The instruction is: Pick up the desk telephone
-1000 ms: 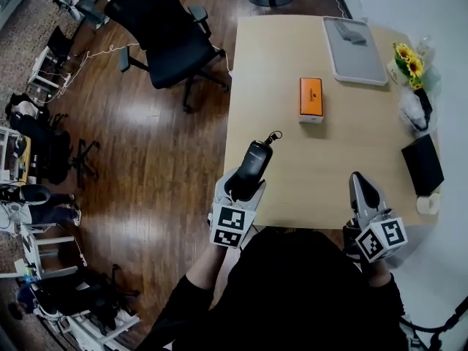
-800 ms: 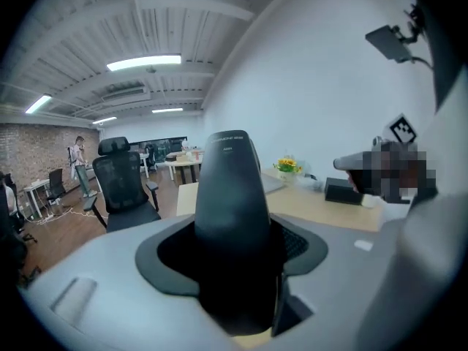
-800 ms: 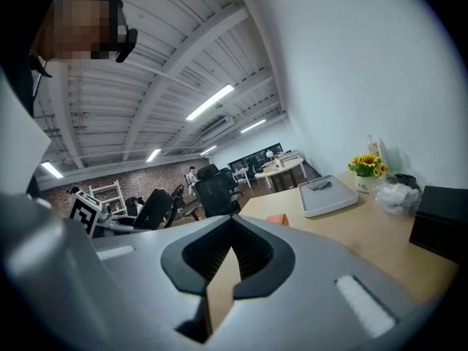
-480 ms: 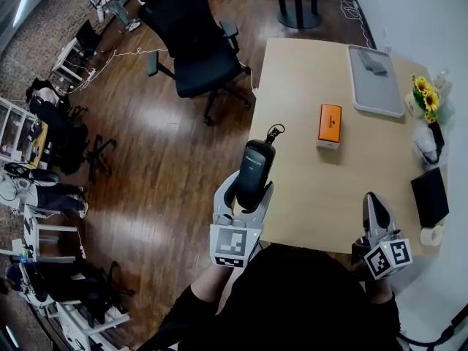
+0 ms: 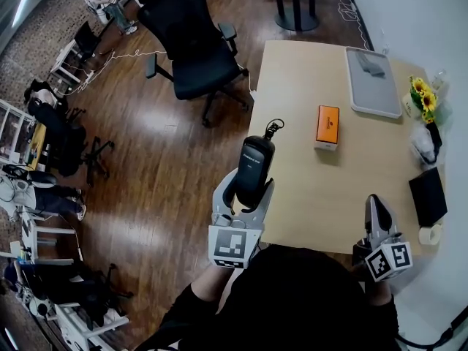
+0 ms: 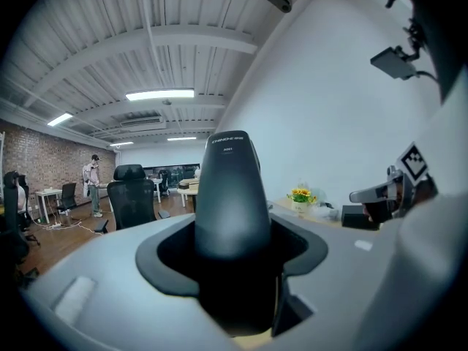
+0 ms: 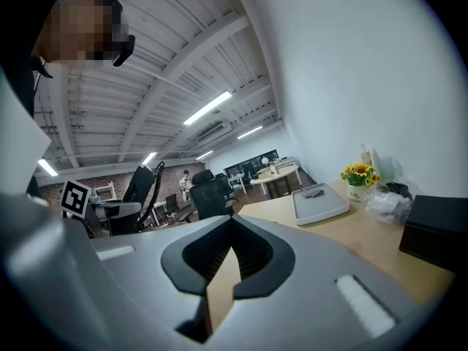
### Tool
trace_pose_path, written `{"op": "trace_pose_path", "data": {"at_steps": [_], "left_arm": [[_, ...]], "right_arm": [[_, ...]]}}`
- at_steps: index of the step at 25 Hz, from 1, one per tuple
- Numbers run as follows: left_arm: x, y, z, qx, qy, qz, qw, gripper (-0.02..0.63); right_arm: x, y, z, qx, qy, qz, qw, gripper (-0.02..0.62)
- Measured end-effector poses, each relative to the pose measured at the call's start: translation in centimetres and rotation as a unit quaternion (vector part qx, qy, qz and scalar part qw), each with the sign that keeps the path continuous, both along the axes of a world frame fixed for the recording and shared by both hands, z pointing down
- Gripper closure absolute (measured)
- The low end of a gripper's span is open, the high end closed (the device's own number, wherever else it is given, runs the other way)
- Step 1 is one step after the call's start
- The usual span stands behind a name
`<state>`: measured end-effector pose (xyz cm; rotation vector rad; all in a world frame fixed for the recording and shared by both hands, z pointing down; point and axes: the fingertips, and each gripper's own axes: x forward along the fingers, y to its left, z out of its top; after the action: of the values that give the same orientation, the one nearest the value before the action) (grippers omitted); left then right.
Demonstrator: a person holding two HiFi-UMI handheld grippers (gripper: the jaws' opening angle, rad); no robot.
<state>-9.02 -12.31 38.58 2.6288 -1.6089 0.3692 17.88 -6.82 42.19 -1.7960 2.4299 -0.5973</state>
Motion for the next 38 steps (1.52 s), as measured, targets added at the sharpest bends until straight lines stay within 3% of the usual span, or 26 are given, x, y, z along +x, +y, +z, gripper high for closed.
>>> {"op": "trace_pose_path", "data": {"at_steps": [12, 38], "left_arm": [[0.9, 0.1, -1.2, 0.008, 0.028, 0.018, 0.9994, 0.345], [1.0, 0.6, -1.3, 0.01, 0.027, 0.035, 0.999, 0.345]], "right_arm": [[0.5, 0.7, -0.2, 0.001, 0.001, 0.018, 1.0, 0.595], [-0.4, 1.2, -0.3, 0.0, 0.01, 0.007, 1.0, 0.595]]}}
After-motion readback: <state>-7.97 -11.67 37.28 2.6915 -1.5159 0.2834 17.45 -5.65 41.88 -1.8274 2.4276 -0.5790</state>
